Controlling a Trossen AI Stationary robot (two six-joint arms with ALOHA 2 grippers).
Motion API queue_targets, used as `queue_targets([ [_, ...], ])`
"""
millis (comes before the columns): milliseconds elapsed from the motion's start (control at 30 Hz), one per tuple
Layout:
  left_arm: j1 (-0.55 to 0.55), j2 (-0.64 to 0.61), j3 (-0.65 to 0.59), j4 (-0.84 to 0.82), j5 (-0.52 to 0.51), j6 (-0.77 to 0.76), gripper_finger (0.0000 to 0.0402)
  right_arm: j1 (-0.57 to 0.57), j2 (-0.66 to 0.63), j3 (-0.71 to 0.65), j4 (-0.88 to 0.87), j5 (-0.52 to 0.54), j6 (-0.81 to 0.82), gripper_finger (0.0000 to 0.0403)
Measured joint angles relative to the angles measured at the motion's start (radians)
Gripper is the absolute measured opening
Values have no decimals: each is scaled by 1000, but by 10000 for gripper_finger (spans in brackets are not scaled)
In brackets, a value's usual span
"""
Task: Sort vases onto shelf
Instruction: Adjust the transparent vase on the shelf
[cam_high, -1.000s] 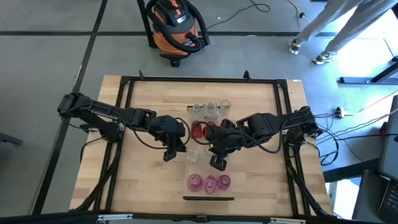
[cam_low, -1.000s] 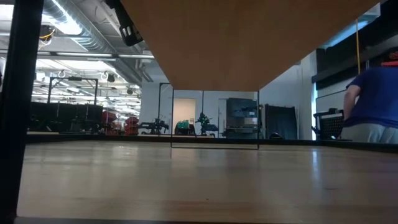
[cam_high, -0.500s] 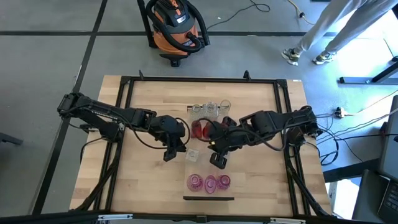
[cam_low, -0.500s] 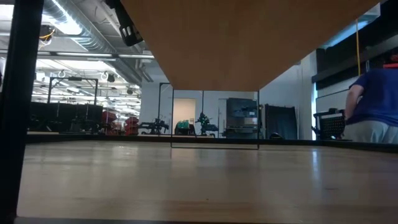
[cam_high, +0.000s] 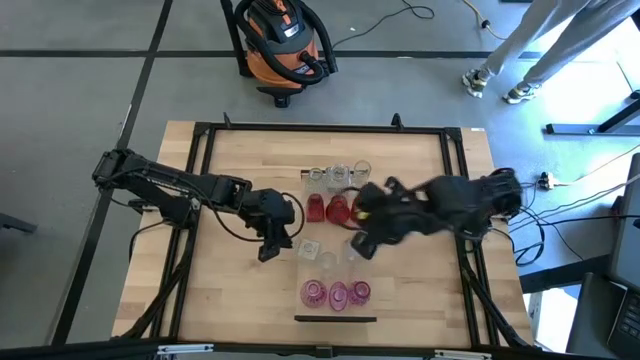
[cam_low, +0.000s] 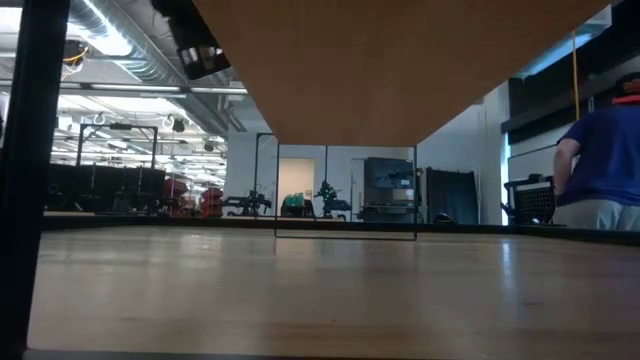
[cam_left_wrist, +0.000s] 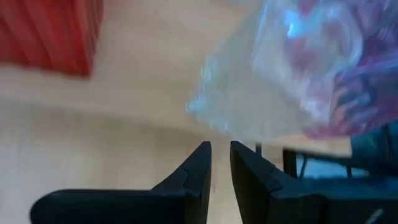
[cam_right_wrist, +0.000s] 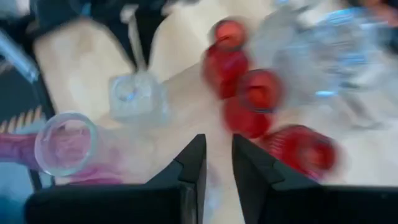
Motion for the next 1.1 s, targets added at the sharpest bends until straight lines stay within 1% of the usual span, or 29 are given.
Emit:
queue_targets([
  [133,-27,-16,-2,-52,19,-8,53,72,-62,0,-62,179,140,65],
  [200,-39,-46,-1,-36,32,-30,52,104,-83,-4,-87,249,206,65],
  [267,-40,-81,-1,-19,50,-60,49,130,-91,-5,-102,303,257,65],
  [333,-34,-112,-1,57,66,-115,43,144,-93,-5,-95,329,279,65],
  [367,-30,-124,-1,105,82,-153,40,150,-93,-5,-90,326,282,65],
  [467,-13,-128,2,338,127,-311,28,153,-94,-24,-63,264,282,65],
  [533,-9,-107,3,439,128,-417,17,149,-94,-39,-24,208,282,65],
  [567,-4,-89,13,462,125,-456,11,146,-94,-41,-10,176,282,65],
  [633,1,-58,30,437,120,-513,3,145,-94,-41,34,109,282,65],
  [767,-5,-26,64,436,128,-622,1,137,-98,-40,115,48,302,65],
  [867,-18,-22,82,429,104,-679,1,112,-96,-40,163,-64,300,62],
  [933,-30,-21,92,419,94,-713,1,97,-95,-51,201,-133,299,55],
  [1100,-79,-20,94,412,94,-792,0,86,-92,-106,270,-253,277,19],
])
